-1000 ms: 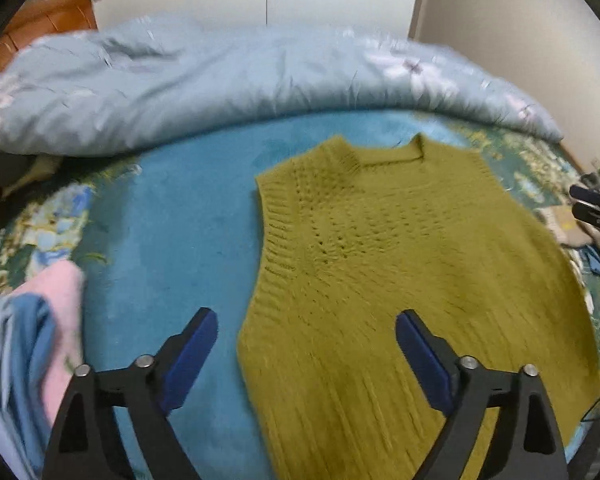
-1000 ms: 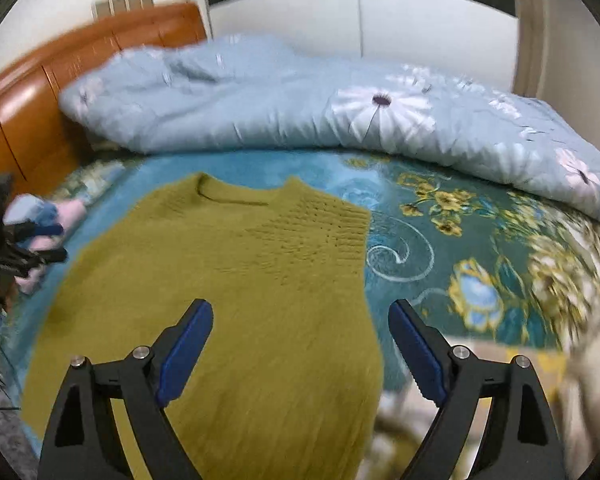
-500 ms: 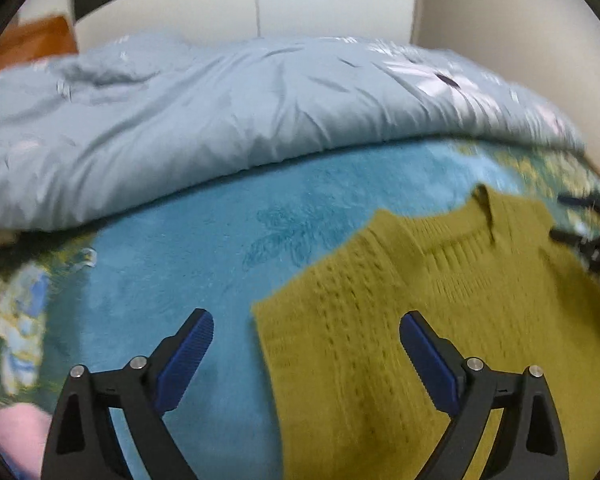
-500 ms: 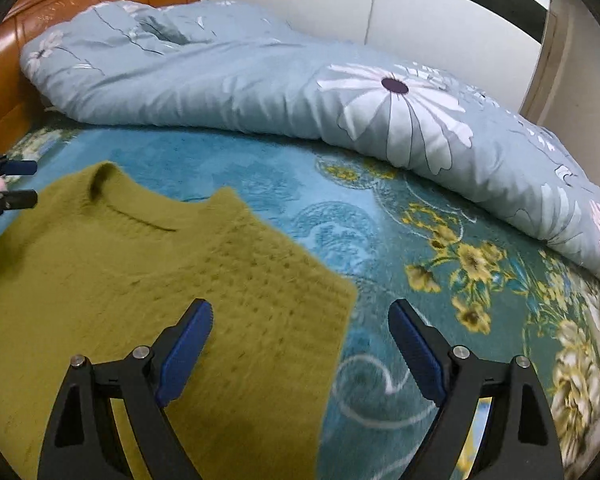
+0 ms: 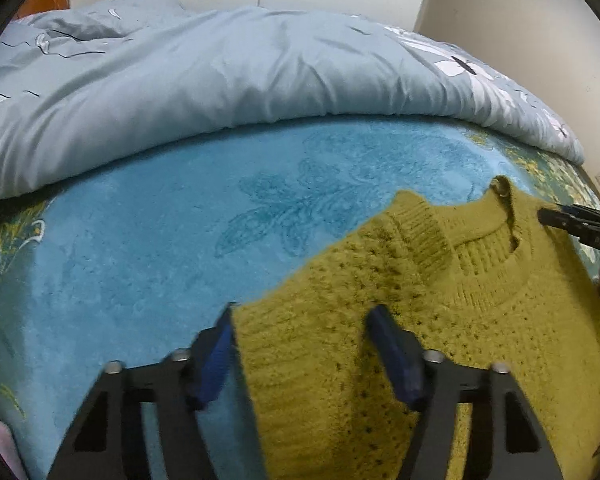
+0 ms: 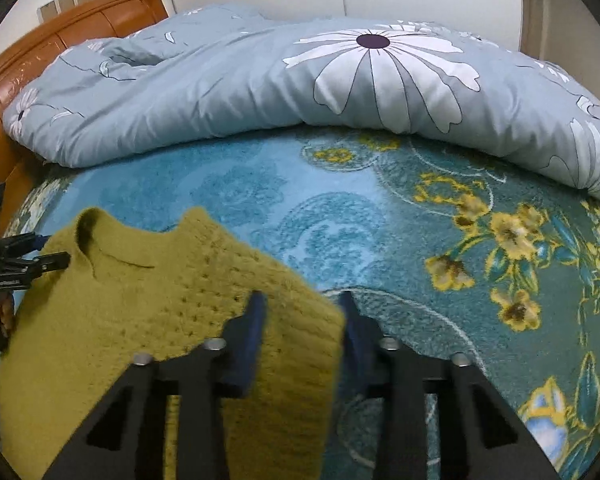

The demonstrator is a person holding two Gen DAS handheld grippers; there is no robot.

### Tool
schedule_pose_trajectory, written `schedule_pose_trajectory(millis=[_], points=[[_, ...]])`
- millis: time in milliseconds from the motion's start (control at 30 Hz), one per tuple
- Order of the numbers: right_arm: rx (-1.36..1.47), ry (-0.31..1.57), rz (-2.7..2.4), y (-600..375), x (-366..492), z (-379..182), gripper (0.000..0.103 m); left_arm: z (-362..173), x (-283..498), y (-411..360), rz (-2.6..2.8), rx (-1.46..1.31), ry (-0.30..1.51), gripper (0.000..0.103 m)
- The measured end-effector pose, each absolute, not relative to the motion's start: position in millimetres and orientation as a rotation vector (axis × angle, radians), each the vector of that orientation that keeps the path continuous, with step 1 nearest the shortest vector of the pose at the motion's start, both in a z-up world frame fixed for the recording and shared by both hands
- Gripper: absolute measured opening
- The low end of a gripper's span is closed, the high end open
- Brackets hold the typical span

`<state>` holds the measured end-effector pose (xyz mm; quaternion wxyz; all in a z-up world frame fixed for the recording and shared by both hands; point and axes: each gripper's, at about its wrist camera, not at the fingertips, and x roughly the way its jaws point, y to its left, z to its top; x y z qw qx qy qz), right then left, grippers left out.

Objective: Fold clothes
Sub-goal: 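Move both grippers to the sweater shoulders near the collar, then grasp the sweater shoulders with both grippers and lift them up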

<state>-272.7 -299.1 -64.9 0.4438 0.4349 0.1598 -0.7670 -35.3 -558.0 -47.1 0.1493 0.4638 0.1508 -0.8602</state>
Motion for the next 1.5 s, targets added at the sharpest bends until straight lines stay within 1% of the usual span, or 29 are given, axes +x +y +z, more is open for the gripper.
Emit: schedule_pose_trajectory(millis=[33,67,100,167,300,467,567,700,800,933,1100,1300,1500], points=[[1.077,0.391,-1.901,-298,-272,-63,0.013,-46,-35,-557,-2.472,1.332,0.44,0.034],[1.075,0.386,-1.901,-297,-271,-60,0.012,-45,-34,-556,-2.476,1.327,0.452,0.026],[1.074,0.38,-1.9,-296,-271,-58,0.012,-41,-32,-553,-2.482,1.316,0.449,0.023],[1.055,0.35,-1.909,-293,-268,-51,0.012,-31,-27,-545,-2.498,1.28,0.408,0.02],[0.97,0.314,-1.921,-278,-253,-18,0.011,-5,-14,-532,-2.541,1.197,0.362,0.02],[0.82,0.32,-1.91,-248,-206,37,0.011,51,24,-503,-2.645,1.048,0.332,0.02],[0.731,0.313,-1.906,-220,-169,69,0.011,85,62,-478,-2.705,0.944,0.313,0.02],[0.61,0.308,-1.895,-174,-115,99,0.011,112,112,-441,-2.782,0.83,0.267,0.02],[0.553,0.31,-1.878,-139,-74,105,0.011,124,153,-411,-2.835,0.747,0.245,0.021],[0.543,0.324,-1.858,-91,-29,89,0.011,107,211,-373,-2.878,0.701,0.276,0.024],[0.639,0.321,-1.823,-38,8,41,0.011,57,261,-332,-2.854,0.795,0.279,0.024],[0.726,0.377,-1.789,-4,38,-11,0.011,4,303,-303,-2.79,0.886,0.364,0.025],[0.784,0.424,-1.791,13,51,-40,0.015,-29,323,-289,-2.695,0.962,0.439,0.03]])
